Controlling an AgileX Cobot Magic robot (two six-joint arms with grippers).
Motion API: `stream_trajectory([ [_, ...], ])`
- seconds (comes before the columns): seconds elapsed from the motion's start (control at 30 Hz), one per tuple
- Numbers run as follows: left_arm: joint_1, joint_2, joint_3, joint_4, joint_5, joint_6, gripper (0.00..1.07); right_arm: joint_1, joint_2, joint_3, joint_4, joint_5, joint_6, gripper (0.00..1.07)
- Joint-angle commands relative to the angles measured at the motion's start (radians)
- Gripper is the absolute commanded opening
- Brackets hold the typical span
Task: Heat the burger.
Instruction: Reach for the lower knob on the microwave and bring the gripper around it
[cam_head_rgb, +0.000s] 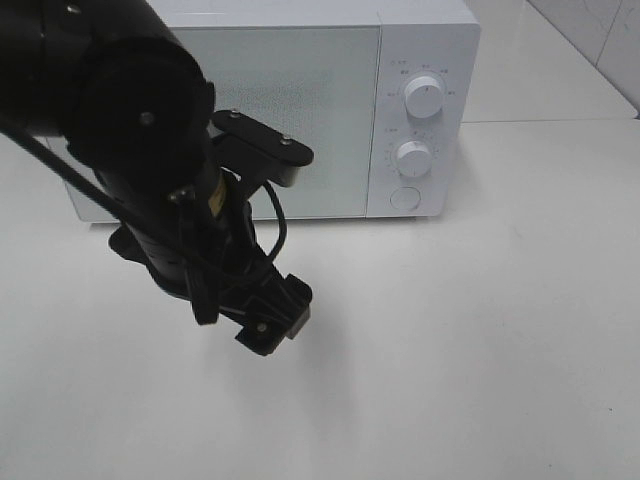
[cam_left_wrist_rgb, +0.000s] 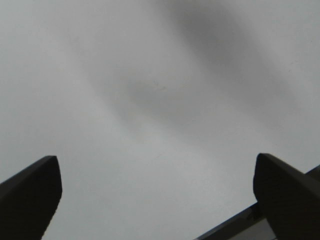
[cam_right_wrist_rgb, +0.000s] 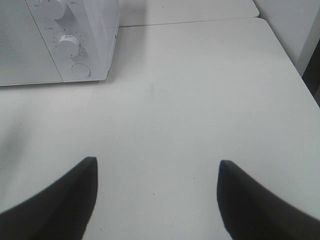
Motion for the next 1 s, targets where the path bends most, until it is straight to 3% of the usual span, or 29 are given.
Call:
stream_trajectory([
  [0.03,0.043,-0.024,-0.004,-0.049,0.032,0.036,1.0,-0.009,-0.025,0.001,-0.002,-0.001,-0.011,0.64],
  [0.1,0.151,-0.071,-0.004,-0.156,0.047,0.133,1.0,-0.009,-0.025,0.001,-0.002,-0.001,-0.011,0.64],
  [0.23,0.241,-0.109,-0.004,-0.224,0.061,0.189,1.0,-0.009,-0.025,0.001,-0.002,-0.001,-0.011,0.64],
  [0.3,0.333,-0.151,-0.004,-0.259,0.089,0.225,1.0,-0.009,-0.025,0.001,-0.002,-0.001,-0.011,0.64],
  [0.37,0.359,-0.165,-0.004,-0.261,0.1,0.233,1.0,-0.009,-0.025,0.001,-0.002,-0.001,-0.011,0.64],
  [0.47,0.488,-0.218,-0.004,-0.264,0.157,0.258,1.0,-0.009,-0.025,0.001,-0.002,-0.001,-0.011,0.64],
  [0.53,0.514,-0.228,-0.004,-0.264,0.168,0.262,1.0,-0.009,-0.025,0.001,-0.002,-0.001,-0.011,0.64],
  [0.57,0.58,-0.253,-0.004,-0.264,0.196,0.269,1.0,-0.009,-0.025,0.001,-0.002,-0.001,-0.011,0.64],
  [0.73,0.685,-0.292,0.011,-0.264,0.228,0.278,1.0,-0.009,-0.025,0.001,-0.002,-0.001,-0.011,0.64],
  [0.87,0.777,-0.357,0.102,-0.266,0.22,0.289,1.0,-0.009,-0.025,0.001,-0.002,-0.001,-0.011,0.64],
  [1.0,0.818,-0.405,0.178,-0.267,0.202,0.291,1.0,-0.009,-0.025,0.001,-0.002,-0.001,-0.011,0.64],
])
